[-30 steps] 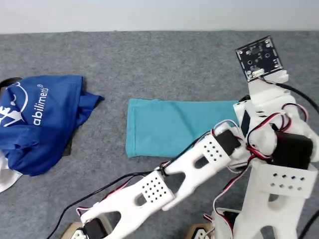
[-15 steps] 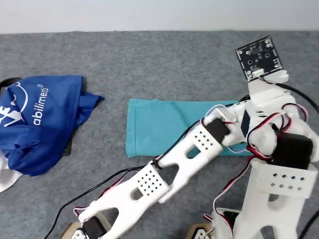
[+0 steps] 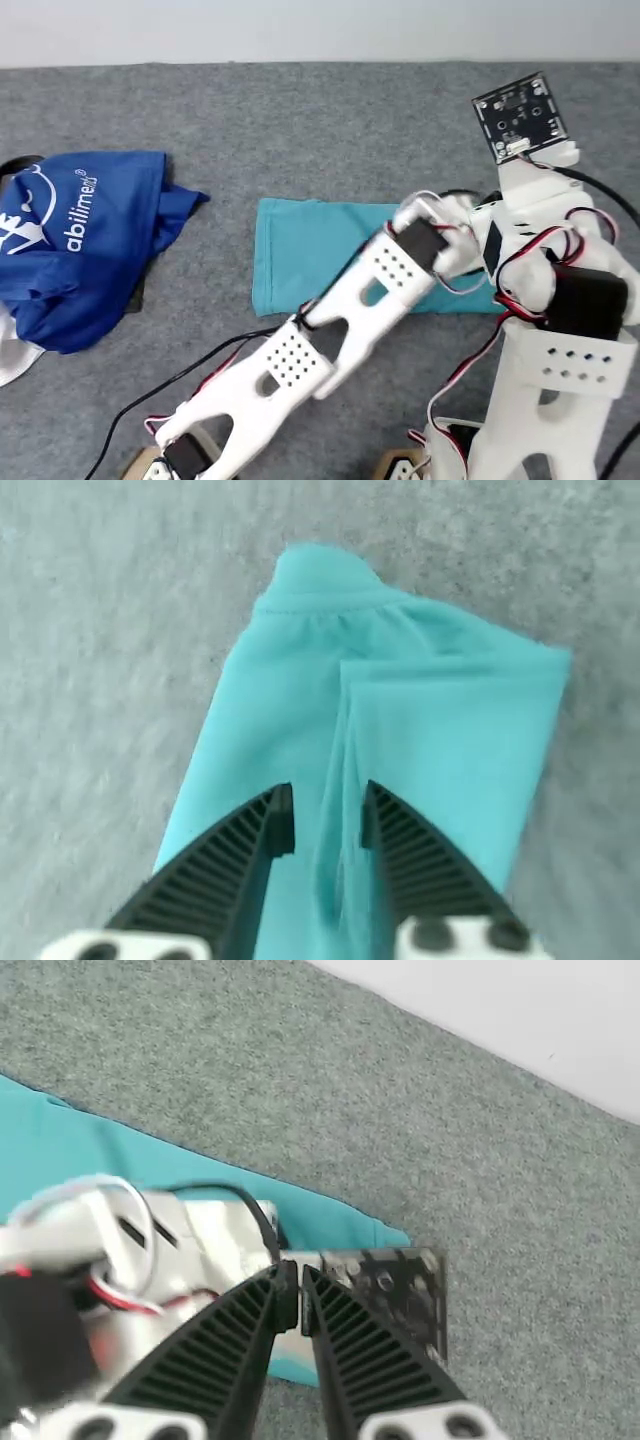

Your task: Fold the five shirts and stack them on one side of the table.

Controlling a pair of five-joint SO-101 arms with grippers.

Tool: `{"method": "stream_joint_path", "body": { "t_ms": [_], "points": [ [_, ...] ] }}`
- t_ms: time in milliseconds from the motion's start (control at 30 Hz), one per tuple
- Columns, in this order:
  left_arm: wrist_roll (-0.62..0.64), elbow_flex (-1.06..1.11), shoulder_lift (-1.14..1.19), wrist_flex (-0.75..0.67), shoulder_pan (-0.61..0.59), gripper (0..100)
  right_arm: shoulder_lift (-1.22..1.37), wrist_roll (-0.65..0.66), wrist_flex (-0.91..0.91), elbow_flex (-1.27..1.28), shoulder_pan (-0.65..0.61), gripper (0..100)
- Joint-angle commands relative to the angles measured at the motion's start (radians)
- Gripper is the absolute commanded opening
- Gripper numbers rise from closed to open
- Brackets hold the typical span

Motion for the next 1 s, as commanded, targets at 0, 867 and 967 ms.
{"method": "stream_joint_path", "body": {
  "t_ms": [0,867,967],
  "points": [
    [-0.009,-0.054,-0.120,0.164,-0.063,6,-0.019,-0.009,-0.007,-0.017,0.001,1.2],
    [0.284,0.901,-0.637,0.265,-0.638,19,-0.018,-0.002,0.134,-0.017,0.151,1.4],
    [0.345,0.958,-0.634,0.261,-0.663,24,-0.016,-0.002,0.134,-0.015,0.154,1.4]
  ]
}}
